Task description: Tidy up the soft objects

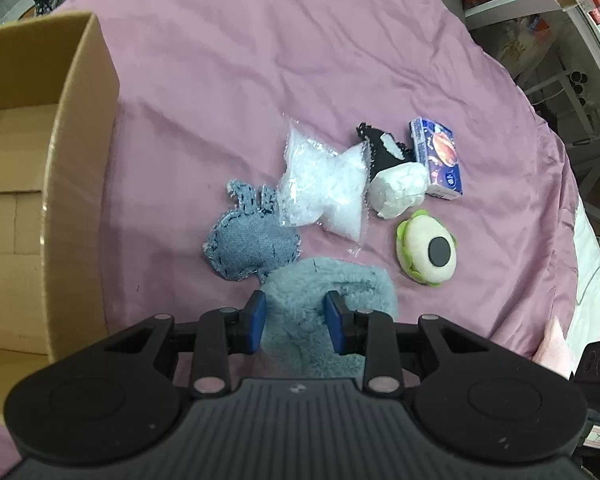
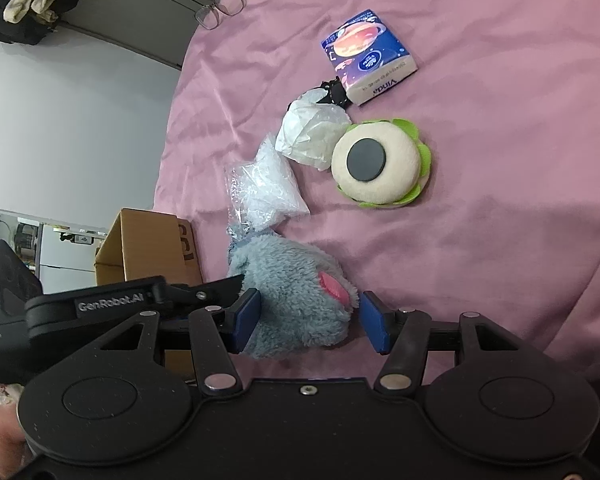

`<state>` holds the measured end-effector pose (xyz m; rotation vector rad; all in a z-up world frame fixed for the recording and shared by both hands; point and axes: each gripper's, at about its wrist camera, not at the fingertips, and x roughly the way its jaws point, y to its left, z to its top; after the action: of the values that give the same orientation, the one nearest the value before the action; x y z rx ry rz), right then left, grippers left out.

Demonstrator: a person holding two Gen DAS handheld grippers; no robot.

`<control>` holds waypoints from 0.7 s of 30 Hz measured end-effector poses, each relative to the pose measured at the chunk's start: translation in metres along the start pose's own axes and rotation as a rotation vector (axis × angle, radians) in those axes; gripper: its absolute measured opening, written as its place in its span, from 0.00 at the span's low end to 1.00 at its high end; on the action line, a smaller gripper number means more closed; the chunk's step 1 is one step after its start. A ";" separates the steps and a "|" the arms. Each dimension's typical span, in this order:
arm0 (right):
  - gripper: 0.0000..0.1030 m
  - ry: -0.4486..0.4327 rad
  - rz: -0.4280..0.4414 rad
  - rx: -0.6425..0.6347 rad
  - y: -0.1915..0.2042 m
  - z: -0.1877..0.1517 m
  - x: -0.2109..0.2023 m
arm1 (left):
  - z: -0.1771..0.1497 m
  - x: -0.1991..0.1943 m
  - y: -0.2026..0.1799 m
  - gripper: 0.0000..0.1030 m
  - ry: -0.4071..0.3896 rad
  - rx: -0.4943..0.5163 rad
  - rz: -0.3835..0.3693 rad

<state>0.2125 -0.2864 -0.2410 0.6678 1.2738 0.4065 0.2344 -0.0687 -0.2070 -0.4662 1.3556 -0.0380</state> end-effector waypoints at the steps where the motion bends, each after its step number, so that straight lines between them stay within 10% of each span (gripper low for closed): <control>1: 0.49 0.002 0.001 0.000 0.000 0.000 0.001 | 0.000 0.002 0.000 0.29 0.001 -0.002 -0.003; 21: 0.39 -0.057 -0.018 -0.073 0.035 -0.006 -0.026 | -0.005 -0.031 0.000 0.20 -0.069 0.006 -0.077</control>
<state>0.2025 -0.2750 -0.1990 0.6019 1.2045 0.4145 0.2228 -0.0608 -0.1785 -0.5102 1.2693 -0.0881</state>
